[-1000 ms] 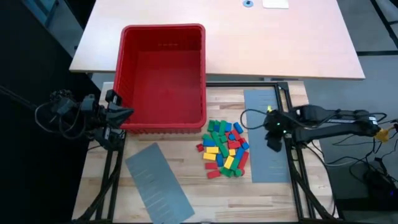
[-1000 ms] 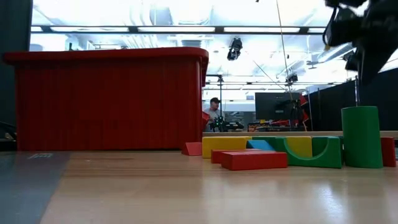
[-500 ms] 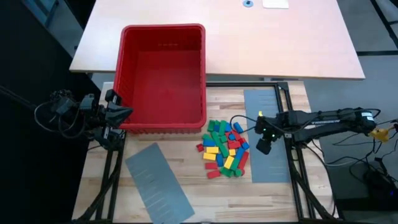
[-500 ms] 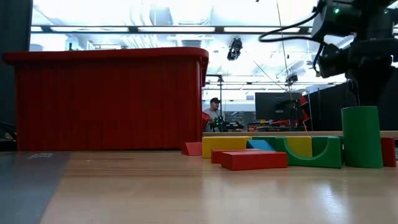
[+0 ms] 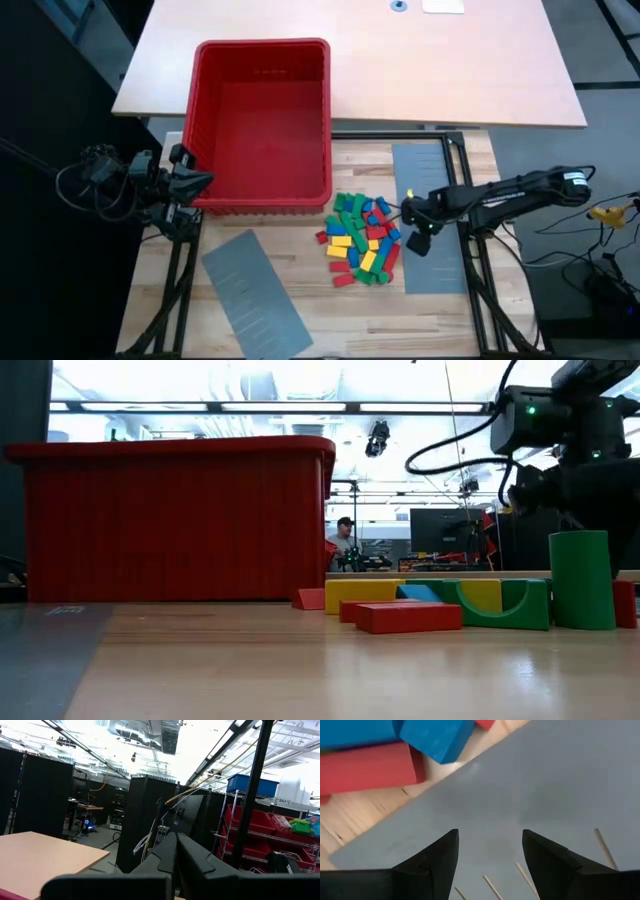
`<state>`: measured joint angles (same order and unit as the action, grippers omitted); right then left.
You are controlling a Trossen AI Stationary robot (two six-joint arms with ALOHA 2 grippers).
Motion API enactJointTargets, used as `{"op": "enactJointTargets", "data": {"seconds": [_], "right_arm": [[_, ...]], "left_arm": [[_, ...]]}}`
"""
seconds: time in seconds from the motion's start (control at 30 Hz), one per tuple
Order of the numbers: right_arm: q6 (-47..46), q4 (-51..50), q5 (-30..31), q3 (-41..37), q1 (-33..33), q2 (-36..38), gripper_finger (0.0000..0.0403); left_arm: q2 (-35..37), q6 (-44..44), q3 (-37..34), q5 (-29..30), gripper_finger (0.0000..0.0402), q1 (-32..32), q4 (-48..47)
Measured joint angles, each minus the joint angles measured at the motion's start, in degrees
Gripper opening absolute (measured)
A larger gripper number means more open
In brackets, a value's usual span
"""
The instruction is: Sort blocks
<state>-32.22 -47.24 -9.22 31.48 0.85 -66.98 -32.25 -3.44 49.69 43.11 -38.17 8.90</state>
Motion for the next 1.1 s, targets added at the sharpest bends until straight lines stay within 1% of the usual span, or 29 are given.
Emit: {"op": "enactJointTargets", "data": {"seconds": [0.13, 0.47, 0.63, 1.1], "right_arm": [[-0.95, 1.29, -0.41, -0.04, -2.19, -2.72, 0.02], [-5.94, 9.63, -3.68, 0.02, -10.46, -10.06, 0.0199], [-11.76, 14.78, -5.11, 0.0, -15.72, -10.97, 0.0199], [-30.49, 26.24, -5.56, -0.3, -31.17, -11.23, 0.0199]], "left_arm": [[0.04, 0.02, 0.0, -0.01, 0.0, 0.0, -0.02], [0.11, 1.23, 0.0, -0.07, 0.0, 0.0, -0.2], [0.11, 1.27, 0.0, -0.13, 0.0, 0.0, -0.37], [0.11, 1.5, 0.0, -0.17, 0.0, 0.0, -0.34]]}}
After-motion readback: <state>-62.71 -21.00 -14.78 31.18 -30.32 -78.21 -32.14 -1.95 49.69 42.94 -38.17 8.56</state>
